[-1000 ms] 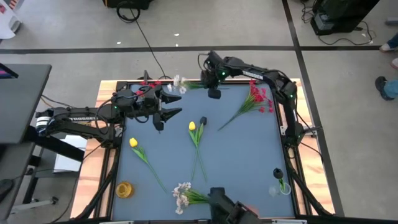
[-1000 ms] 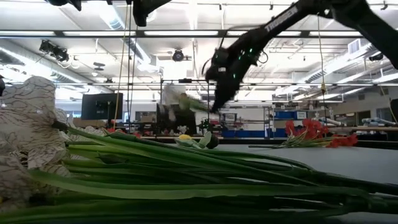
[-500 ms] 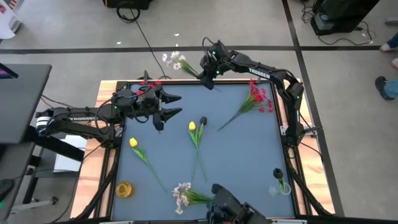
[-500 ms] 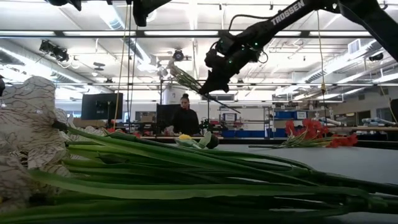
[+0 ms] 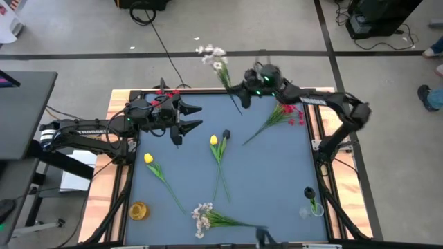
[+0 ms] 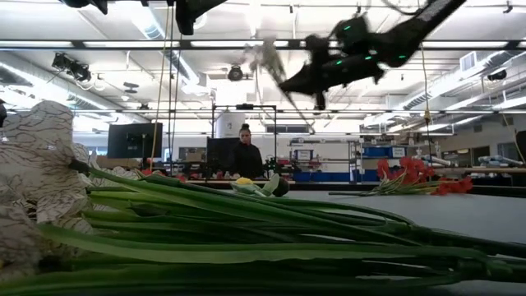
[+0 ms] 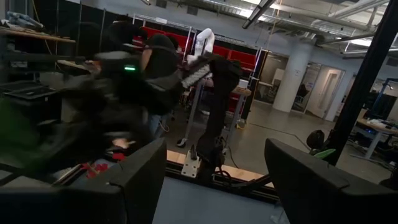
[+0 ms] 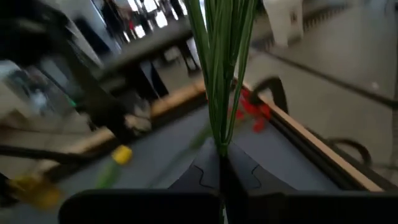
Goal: Sort flowers into vase by color
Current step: Put the top white flowers into the transparent vase
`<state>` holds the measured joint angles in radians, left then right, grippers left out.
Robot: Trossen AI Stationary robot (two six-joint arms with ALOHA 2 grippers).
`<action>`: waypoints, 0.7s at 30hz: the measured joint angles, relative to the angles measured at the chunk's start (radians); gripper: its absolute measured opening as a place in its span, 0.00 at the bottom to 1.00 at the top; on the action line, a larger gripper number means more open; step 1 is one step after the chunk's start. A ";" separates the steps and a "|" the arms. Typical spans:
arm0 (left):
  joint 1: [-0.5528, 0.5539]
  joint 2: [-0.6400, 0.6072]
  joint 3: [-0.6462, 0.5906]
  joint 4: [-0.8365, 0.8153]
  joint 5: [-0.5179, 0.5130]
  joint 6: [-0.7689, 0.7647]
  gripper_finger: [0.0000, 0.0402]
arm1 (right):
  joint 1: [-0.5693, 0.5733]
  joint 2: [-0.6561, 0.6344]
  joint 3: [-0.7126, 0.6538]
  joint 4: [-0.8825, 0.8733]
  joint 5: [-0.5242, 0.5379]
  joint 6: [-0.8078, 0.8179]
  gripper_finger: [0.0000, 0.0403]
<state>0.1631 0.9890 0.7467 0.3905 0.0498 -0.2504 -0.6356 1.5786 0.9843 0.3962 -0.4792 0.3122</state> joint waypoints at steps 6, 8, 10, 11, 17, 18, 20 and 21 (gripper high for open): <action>0.000 0.000 0.000 0.001 0.000 0.000 0.69 | 0.105 -0.225 -0.181 0.094 0.098 0.034 0.01; 0.000 0.000 0.000 0.001 0.000 0.000 0.69 | 0.142 -0.285 -0.200 0.080 0.095 0.034 0.01; 0.000 0.000 0.000 0.000 0.000 0.000 0.69 | 0.183 -0.340 -0.211 0.076 0.086 0.028 0.01; 0.000 0.000 0.000 0.000 0.000 0.000 0.69 | 0.202 -0.368 -0.216 0.075 0.083 0.028 0.01; 0.000 0.000 0.000 0.000 0.000 0.000 0.69 | 0.282 -0.498 -0.224 0.048 0.059 -0.001 0.01; 0.000 0.000 0.000 0.000 0.000 0.000 0.69 | 0.290 -0.517 -0.224 0.042 0.058 -0.001 0.01; 0.000 0.000 0.000 0.000 0.000 0.000 0.69 | 0.304 -0.550 -0.224 0.032 0.038 -0.007 0.01; 0.000 0.000 0.000 0.001 0.000 0.000 0.69 | 0.309 -0.566 -0.224 0.025 0.020 -0.020 0.01</action>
<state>0.1631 0.9890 0.7467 0.3912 0.0501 -0.2504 -0.3265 1.0131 0.7605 0.4213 -0.4592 0.2918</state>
